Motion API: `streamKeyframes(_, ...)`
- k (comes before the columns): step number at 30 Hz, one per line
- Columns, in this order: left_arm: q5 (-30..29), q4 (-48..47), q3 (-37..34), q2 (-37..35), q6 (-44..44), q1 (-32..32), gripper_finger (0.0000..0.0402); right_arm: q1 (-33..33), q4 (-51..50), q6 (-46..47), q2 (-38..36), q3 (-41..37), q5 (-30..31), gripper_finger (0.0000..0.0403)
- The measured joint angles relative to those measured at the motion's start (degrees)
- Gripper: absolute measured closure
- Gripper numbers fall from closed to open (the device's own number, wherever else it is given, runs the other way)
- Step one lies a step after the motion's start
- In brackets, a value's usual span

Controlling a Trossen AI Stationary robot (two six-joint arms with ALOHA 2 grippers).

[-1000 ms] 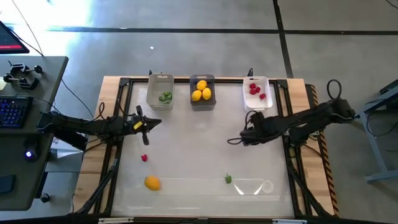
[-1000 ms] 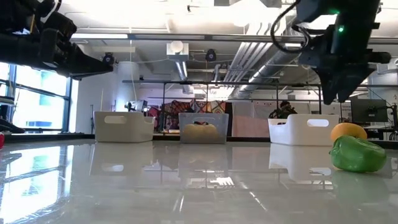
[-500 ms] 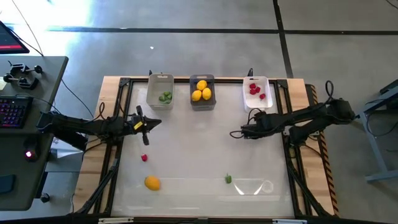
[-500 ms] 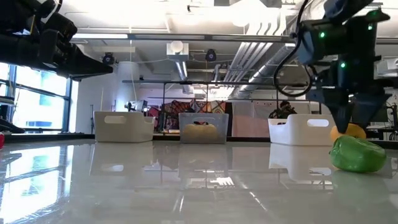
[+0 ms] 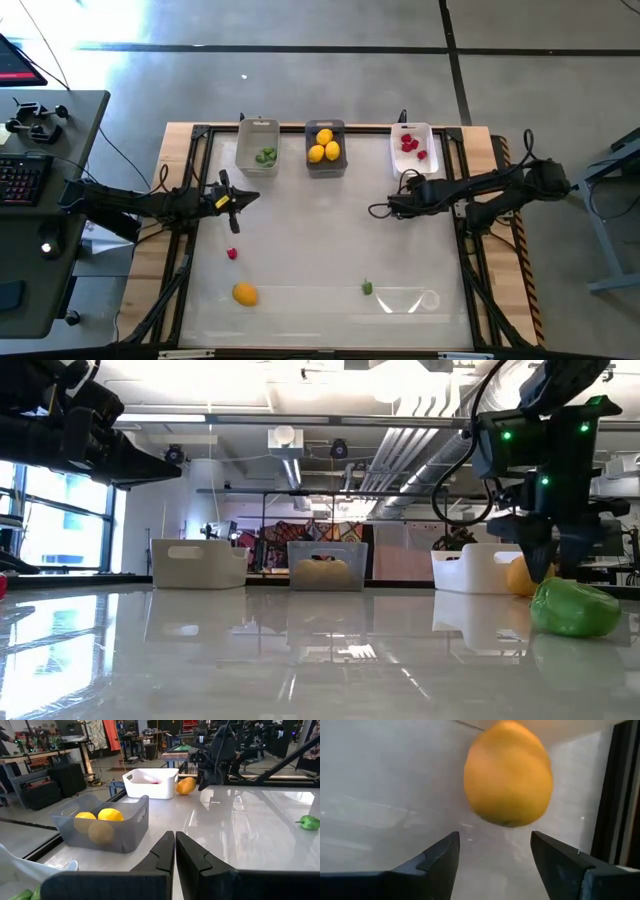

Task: Sort produce into baskets
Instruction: Put the lemon into the black bin

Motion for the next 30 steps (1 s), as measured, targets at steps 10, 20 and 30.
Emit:
streamKeyframes(10,0.0,0.0,0.0,-0.01,0.0,-0.02,0.0399,0.0,-2.32,-14.12,0.0,4.73,4.11,0.0166)
streamKeyframes(20,0.0,-0.32,0.0,0.01,0.0,0.0,0.0399,-6.0,-0.79,-31.11,0.0,5.03,3.7,0.0166)
streamKeyframes(30,0.0,-0.44,0.0,-0.01,0.0,-0.02,0.0399,-12.1,2.42,-56.78,0.0,5.03,-4.47,0.0166)
